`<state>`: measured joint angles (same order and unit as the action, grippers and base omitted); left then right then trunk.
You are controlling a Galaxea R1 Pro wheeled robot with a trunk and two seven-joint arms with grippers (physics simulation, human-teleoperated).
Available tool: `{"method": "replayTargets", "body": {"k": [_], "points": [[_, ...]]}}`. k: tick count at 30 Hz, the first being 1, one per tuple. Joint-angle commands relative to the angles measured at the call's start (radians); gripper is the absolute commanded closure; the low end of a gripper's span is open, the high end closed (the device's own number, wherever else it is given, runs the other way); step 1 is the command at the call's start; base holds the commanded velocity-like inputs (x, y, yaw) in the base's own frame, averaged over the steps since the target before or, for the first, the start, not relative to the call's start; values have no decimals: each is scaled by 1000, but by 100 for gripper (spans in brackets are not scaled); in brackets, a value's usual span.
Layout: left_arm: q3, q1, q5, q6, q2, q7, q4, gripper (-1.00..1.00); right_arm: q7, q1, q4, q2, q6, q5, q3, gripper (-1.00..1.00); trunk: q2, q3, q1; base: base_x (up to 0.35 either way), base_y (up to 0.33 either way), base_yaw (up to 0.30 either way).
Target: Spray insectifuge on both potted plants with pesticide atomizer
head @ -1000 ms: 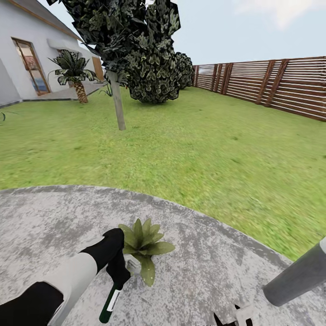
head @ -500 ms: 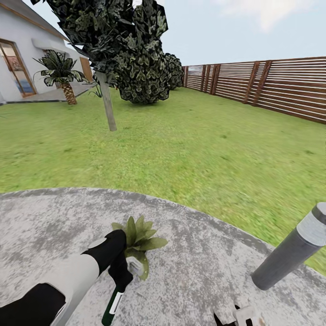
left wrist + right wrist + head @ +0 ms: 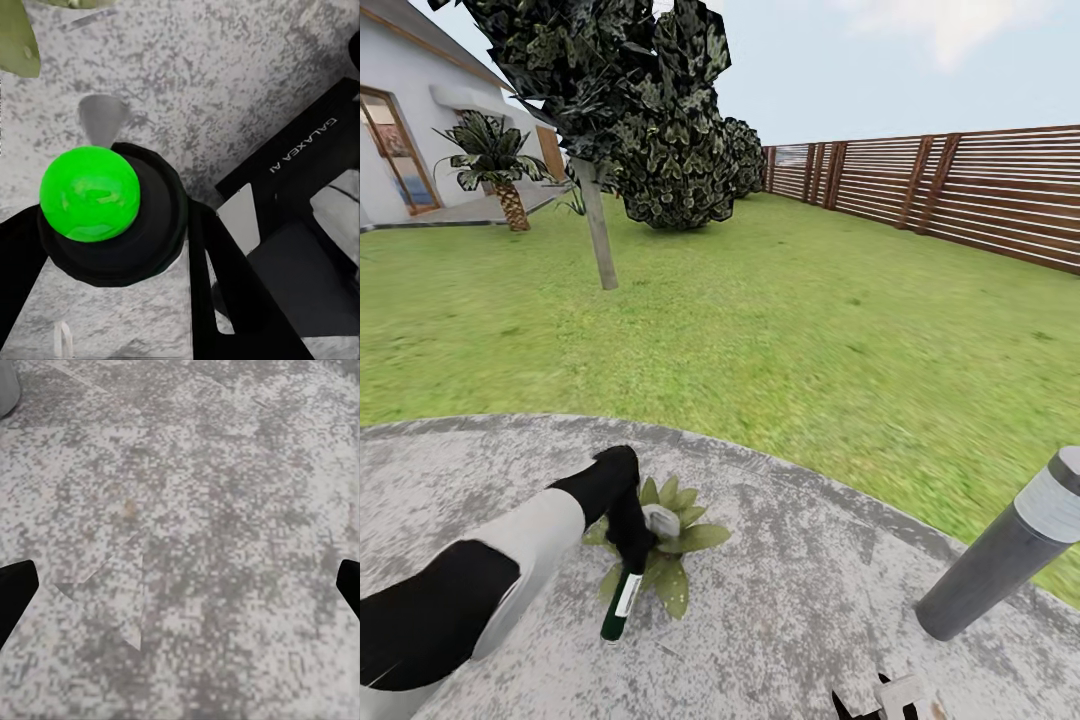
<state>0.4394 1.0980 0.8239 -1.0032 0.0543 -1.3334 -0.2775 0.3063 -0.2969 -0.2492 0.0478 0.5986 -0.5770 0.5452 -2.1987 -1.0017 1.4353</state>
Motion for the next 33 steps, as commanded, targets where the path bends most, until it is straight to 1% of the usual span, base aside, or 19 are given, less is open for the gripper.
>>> {"method": "replayTargets", "body": {"k": [1, 4, 7, 8, 10, 12, 13, 15, 16, 19, 21, 25, 29, 33], "points": [[1, 19, 12, -9, 4, -17, 12, 100, 8, -1, 0, 0, 3, -3, 9, -100, 0, -1, 0, 0, 0, 0], [4, 70, 17, -8, 12, -29, 47, 100, 8, -1, 0, 0, 3, -3, 9, -100, 0, -1, 0, 0, 0, 0], [5, 107, 21, -8, 16, -31, 75, 100, 8, -1, 0, 0, 3, -3, 9, -100, 0, -1, 0, 0, 0, 0], [5, 116, 22, -7, 21, -32, 84, 100, 8, -1, 0, 0, 3, -3, 9, -100, 0, -1, 0, 0, 0, 0], [7, 133, 23, -6, 42, -33, 113, 100, 8, -1, 1, 0, 3, -3, 9, -100, 0, -1, 0, 0, 0, 0], [13, 149, 23, -5, 49, -40, 133, 100, 8, -1, 1, 0, 3, -3, 9, -100, 0, -1, 0, 0, 0, 0], [16, 159, 23, -4, 51, -54, 143, 100, 8, -1, 1, 0, 3, -3, 9, -100, 0, -1, 0, 0, 0, 0], [22, 177, 28, 0, 58, -111, 168, 100, 8, -1, 0, 0, 3, -3, 9, -100, 0, -1, 0, 0, 0, 0], [36, 181, 42, 1, 61, -144, 180, 100, 8, -1, 0, 0, 3, -3, 9, -100, 0, -1, 0, 0, 0, 0], [85, 175, 84, 2, 64, -201, 186, 100, 8, -1, 1, 0, 3, -3, 9, -100, 0, -1, 0, 0, 0, 0], [103, 173, 96, 3, 64, -224, 181, 100, 8, -1, 0, 0, 3, -3, 9, -100, 0, -1, 0, 0, 0, 0], [113, 170, 106, 4, 66, -237, 174, 100, 8, -1, 0, 0, 3, -3, 9, -100, 0, -1, 0, 0, 0, 0], [114, 169, 105, 5, 69, -237, 172, 100, 8, -1, 0, 0, 3, -3, 9, -100, 0, -1, 0, 13, 0, 0], [113, 169, 108, 5, 68, -237, 172, 100, 8, -1, 1, 0, 3, -3, 9, -100, 0, -1, 0, 239, 0, 0]]}}
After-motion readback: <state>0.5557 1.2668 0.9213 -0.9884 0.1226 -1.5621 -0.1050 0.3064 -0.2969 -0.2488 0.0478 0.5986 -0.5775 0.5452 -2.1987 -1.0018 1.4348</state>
